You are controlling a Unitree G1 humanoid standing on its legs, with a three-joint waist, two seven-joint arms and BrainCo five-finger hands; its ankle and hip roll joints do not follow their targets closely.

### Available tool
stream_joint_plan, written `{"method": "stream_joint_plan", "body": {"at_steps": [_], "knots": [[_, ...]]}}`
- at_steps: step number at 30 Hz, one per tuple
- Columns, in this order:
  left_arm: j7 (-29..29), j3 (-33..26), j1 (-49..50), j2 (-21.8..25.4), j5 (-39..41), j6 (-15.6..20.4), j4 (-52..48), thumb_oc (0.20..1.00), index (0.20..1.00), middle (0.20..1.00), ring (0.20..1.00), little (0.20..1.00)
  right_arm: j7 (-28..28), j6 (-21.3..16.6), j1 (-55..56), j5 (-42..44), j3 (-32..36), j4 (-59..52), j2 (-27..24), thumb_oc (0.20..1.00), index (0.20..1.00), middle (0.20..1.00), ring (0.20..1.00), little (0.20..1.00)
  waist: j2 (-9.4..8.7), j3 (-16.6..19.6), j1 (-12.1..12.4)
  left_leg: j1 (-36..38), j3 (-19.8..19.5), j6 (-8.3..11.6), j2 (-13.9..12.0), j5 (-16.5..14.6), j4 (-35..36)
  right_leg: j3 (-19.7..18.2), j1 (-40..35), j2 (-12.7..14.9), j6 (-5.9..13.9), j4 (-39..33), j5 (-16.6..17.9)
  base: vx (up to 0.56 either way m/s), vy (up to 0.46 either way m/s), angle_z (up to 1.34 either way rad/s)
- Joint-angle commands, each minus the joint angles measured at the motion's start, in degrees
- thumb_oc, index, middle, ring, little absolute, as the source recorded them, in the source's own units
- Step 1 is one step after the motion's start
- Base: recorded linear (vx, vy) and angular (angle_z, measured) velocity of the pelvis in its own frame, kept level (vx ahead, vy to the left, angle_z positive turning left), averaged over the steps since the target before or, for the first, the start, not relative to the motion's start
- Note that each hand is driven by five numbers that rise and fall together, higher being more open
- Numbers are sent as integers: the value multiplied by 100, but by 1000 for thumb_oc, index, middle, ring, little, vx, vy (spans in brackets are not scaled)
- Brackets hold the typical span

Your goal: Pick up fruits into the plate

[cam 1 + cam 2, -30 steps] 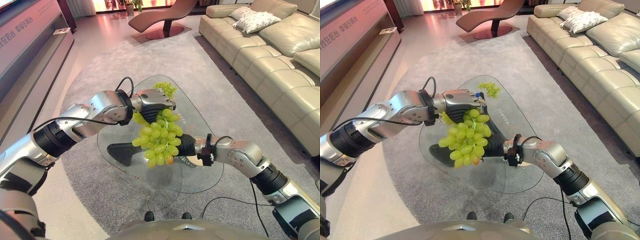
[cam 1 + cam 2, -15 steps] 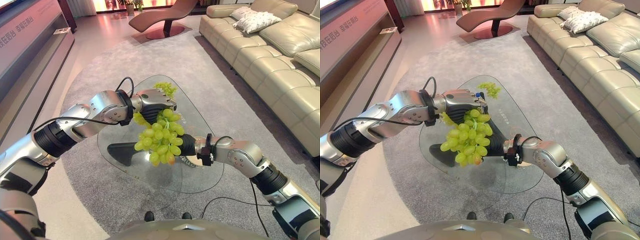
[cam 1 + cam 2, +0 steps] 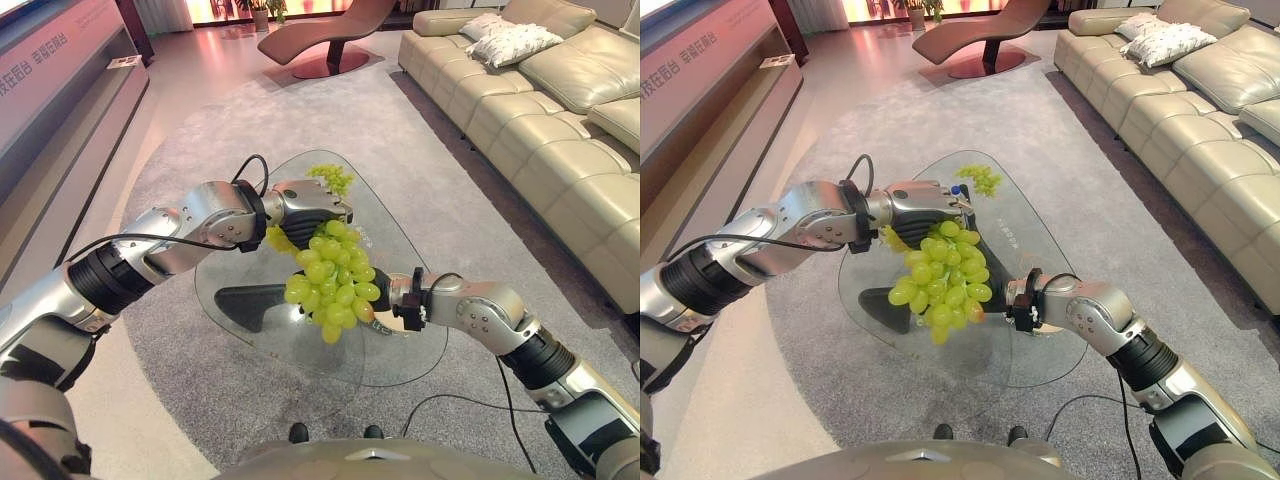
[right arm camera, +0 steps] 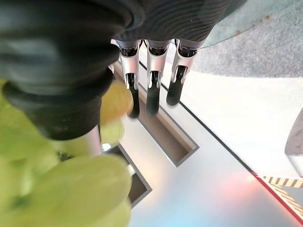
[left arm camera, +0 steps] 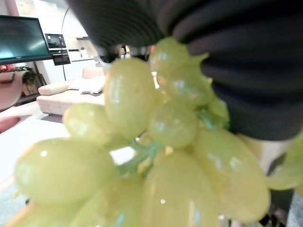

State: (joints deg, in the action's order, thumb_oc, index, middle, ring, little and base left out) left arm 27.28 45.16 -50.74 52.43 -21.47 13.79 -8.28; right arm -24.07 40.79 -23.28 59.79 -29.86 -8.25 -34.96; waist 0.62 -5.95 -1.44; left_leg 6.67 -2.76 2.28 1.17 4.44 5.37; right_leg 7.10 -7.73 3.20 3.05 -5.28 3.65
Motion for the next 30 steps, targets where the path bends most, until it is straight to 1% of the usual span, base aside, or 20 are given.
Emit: {"method": "stream_joint_plan", "body": {"at_steps": [1,9,10,13,14,20,22,24,25,26,28,30], "knots": [[-100,-259,-413,131,-60,208,249,200,200,200,200,200,-12,-452,-63,610,395,-317,7,1000,1000,1000,1000,1000,-110,188,143,415,432,61,-164,-708,-102,107,-241,231,399,31,-270,0,0,0],[-151,-185,-390,287,-168,382,211,200,200,200,200,200,-30,-432,40,819,474,-299,-64,1000,1000,1000,1000,1000,-127,192,163,412,440,60,-169,-707,-107,133,-241,238,406,28,-260,0,0,0],[-160,-172,-366,315,-160,408,201,200,200,200,200,200,0,-429,57,896,504,-277,-89,1000,1000,1000,1000,1000,-120,188,171,457,432,63,-179,-758,-94,144,-282,231,415,28,-310,0,0,0],[-231,-175,-341,398,-90,415,195,200,200,200,200,200,-16,-427,114,836,539,-231,-130,1000,1000,1000,1000,1000,-123,188,176,454,428,71,-179,-752,-92,151,-280,232,422,28,-302,-14,-3,0],[-247,-185,-334,404,-79,404,203,200,200,200,200,200,-3,-408,115,824,544,-223,-138,1000,1000,1000,1000,1000,-128,186,175,419,434,70,-172,-700,-97,153,-246,241,416,28,-251,-41,-4,1],[-534,-355,-194,480,-74,318,224,200,200,200,200,200,-126,-436,304,119,599,14,-263,1000,1000,1000,1000,1000,-110,190,163,461,446,87,-200,-736,-79,145,-278,237,426,28,-297,-6,0,0],[-654,-492,-95,524,-111,281,220,200,200,200,200,200,-45,-688,402,-398,684,72,-352,1000,1000,1000,1000,1000,-105,184,153,459,461,91,-210,-729,-76,141,-278,236,423,28,-297,0,0,0],[-734,-626,-16,603,-121,206,191,200,200,200,200,200,81,-1022,471,-808,836,126,-467,1000,1000,1000,1000,1000,-101,172,135,418,468,86,-207,-668,-83,135,-237,246,411,28,-241,-45,12,-1],[-757,-669,19,613,-142,194,202,200,200,200,200,200,134,-1127,487,-948,881,122,-487,1000,1000,1000,1000,1000,-98,166,127,418,471,86,-207,-669,-85,126,-237,244,410,28,-239,-50,11,-1],[-798,-745,64,656,-174,174,225,200,200,200,200,200,301,-1360,504,-1252,999,111,-568,1000,1000,1000,1000,1000,-94,152,108,415,478,83,-213,-668,-82,111,-228,242,410,28,-233,0,0,0],[-821,-835,119,700,-215,146,228,200,200,200,200,200,465,-1520,510,-1521,1129,73,-670,1000,1000,1000,1000,1000,-88,147,88,408,486,82,-217,-666,-80,91,-215,240,410,30,-227,-13,4,-4],[-854,-915,180,742,-256,151,252,200,200,200,200,200,468,-1559,546,-1604,1251,64,-738,1000,1000,1000,1000,1000,-79,140,70,402,492,80,-218,-663,-77,69,-207,238,408,32,-226,-5,2,-2]]}}
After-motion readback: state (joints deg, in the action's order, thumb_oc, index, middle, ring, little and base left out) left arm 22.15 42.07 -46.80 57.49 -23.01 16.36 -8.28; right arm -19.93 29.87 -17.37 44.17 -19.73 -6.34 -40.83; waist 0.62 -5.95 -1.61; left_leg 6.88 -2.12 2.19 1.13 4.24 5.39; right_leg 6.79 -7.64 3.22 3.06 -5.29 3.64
